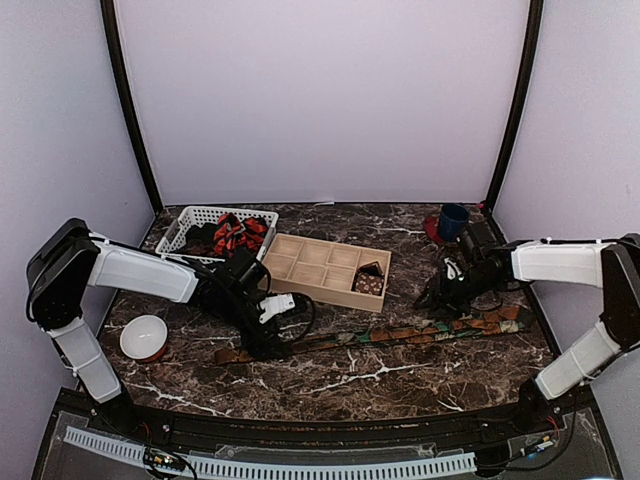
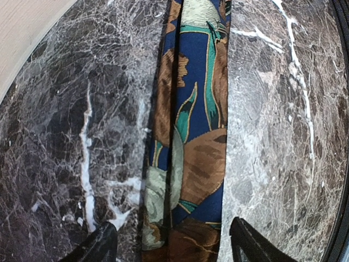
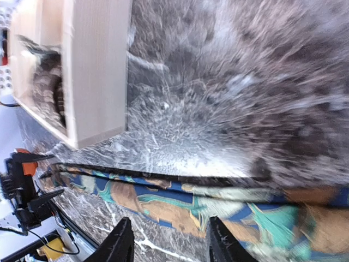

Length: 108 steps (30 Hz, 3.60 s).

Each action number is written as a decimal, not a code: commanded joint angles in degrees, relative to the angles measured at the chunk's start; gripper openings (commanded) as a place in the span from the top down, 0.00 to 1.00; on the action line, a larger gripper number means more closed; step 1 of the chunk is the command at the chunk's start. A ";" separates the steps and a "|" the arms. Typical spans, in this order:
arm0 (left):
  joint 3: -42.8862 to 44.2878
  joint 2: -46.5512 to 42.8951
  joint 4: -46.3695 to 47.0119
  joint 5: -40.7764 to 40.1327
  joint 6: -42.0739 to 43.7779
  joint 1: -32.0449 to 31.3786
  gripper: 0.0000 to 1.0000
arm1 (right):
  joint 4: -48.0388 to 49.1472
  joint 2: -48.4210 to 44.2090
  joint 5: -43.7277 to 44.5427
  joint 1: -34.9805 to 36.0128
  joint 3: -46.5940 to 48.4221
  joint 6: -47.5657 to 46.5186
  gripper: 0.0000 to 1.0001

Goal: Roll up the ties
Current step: Adjust the tie at the center of the board, then smooth out the tie at the center of the board.

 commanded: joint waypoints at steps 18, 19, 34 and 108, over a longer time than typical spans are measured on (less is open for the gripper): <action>-5.76 -18.76 19.82 -19.02 -19.21 0.30 0.01 | -4.11 2.68 7.34 -9.64 -7.50 -6.26 0.62; -6.10 -19.50 20.50 -20.63 -21.04 0.49 0.01 | -5.43 1.75 7.97 -10.67 -7.61 -6.97 0.62; -4.60 -17.08 8.36 -4.59 -18.31 2.38 0.01 | -6.33 -2.60 2.85 -8.78 2.86 -6.60 0.50; 0.68 4.70 8.88 -0.49 -11.63 -11.02 0.25 | -0.50 4.93 0.66 5.54 -7.37 -8.73 0.62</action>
